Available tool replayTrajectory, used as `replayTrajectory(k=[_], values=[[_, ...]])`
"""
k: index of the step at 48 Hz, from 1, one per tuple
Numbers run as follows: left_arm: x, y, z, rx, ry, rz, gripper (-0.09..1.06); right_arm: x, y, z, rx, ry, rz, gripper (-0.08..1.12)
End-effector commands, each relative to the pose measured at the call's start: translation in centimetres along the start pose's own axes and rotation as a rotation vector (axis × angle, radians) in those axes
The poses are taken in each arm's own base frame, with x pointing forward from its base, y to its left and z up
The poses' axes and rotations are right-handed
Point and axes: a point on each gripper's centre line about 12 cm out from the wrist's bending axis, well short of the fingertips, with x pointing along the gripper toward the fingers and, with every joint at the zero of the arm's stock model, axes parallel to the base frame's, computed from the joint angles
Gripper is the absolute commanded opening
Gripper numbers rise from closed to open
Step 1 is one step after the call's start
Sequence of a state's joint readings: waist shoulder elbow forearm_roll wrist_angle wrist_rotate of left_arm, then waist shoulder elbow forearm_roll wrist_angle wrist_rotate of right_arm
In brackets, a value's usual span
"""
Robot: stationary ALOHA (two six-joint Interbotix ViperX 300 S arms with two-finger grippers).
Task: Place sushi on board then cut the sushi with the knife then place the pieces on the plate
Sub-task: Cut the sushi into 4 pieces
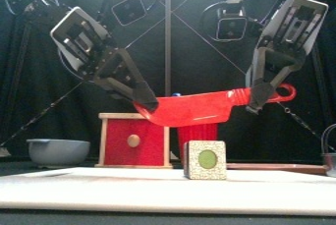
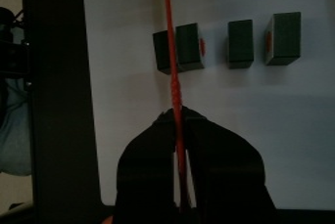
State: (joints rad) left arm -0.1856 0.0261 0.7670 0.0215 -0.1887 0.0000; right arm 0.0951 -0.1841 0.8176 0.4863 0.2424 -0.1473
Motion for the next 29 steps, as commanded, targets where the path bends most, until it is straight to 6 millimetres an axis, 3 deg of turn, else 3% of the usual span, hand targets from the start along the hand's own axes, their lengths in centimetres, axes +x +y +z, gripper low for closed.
replayTrajectory(k=[1,29], values=[[0.1,-0.3,0.5,0.005,-0.015,-0.007,0.48,-0.4,0.3,0.4,0.006,-0.02,0.009,0.4],[0.9,-1.0,-0.2,-0.011,0.006,-0.017,0.48,1.1,0.0,-0.7,0.026,0.032,-0.001,0.4]])
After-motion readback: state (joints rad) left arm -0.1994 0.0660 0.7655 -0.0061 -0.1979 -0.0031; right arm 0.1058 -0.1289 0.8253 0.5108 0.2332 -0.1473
